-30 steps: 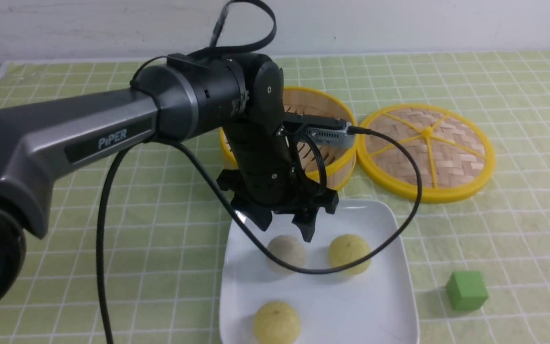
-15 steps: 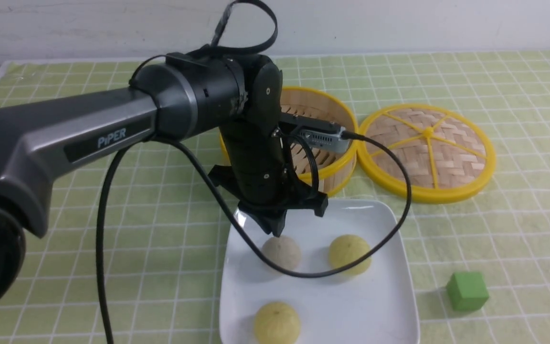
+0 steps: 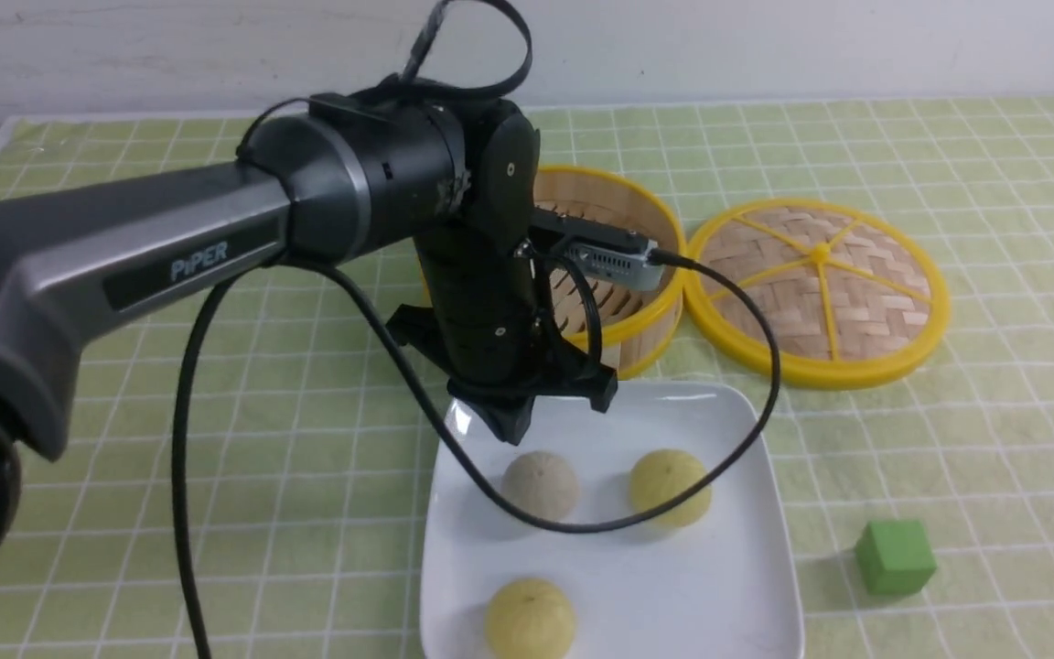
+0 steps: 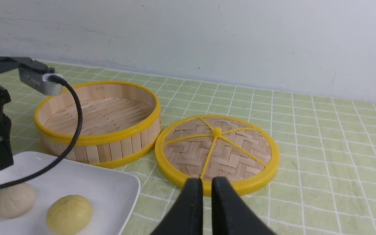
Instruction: Put the steamed buns into the plate on the green tablecloth.
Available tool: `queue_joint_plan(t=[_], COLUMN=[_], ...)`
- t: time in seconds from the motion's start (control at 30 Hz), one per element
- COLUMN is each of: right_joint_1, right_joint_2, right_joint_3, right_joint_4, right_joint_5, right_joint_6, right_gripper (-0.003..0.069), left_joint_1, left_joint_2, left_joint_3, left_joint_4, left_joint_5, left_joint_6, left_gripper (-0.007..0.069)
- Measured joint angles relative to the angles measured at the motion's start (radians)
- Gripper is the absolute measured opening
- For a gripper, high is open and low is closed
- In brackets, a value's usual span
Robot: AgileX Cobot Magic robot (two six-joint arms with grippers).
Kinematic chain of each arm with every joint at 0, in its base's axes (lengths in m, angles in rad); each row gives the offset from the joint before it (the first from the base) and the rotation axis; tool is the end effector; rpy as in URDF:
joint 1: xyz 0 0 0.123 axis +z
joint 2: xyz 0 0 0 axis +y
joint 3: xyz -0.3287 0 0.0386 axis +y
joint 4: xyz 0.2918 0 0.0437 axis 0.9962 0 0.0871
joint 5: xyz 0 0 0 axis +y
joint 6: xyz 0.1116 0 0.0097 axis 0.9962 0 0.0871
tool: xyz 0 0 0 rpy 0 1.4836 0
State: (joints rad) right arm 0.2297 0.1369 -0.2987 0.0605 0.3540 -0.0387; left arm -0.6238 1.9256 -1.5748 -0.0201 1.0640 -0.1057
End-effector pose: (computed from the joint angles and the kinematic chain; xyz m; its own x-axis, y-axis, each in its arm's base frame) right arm 0.0695 0.0187 0.2845 -0.1059 -0.0062 -0.9944 -0.2461 0.9690 0.0201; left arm 0.3774 -0.2740 0.2499 -0.8502 0.4699 -0.2373 0.4928 0.8690 -0.0447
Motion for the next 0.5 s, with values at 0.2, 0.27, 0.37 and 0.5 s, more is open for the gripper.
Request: queue_joint_plan(t=[0.2,0.27,0.37,0.5], right_joint_1=[-0.084,-0.113,-0.144,-0.152], right_joint_2=[-0.084,-0.112,-0.143,-0.149], right_joint_3=[0.132,0.18,0.256,0.316], right_joint_4=[0.007,0.008,0.008,0.006], right_joint_5=[-0.005,-0.005,-0.004,0.01], right_joint_6=[0.0,0.0,0.0,0.0], right_gripper=[0.0081,0.0083,0.0086,0.009], left_joint_1=[0.0,0.0,0.0,0.0], left_joint_2=[-0.147,-0.191,-0.248,-0.318], left_joint_3=[0.0,0.0,0.0,0.0], left_joint_4=[0.08,0.093,0.111,0.125], left_joint_5=[0.008,0.025,0.064,0.119], left_joint_6=[-0.041,-0.043,-0.043,-0.046], left_gripper=[0.0002,0.0002,0.0002,0.0002])
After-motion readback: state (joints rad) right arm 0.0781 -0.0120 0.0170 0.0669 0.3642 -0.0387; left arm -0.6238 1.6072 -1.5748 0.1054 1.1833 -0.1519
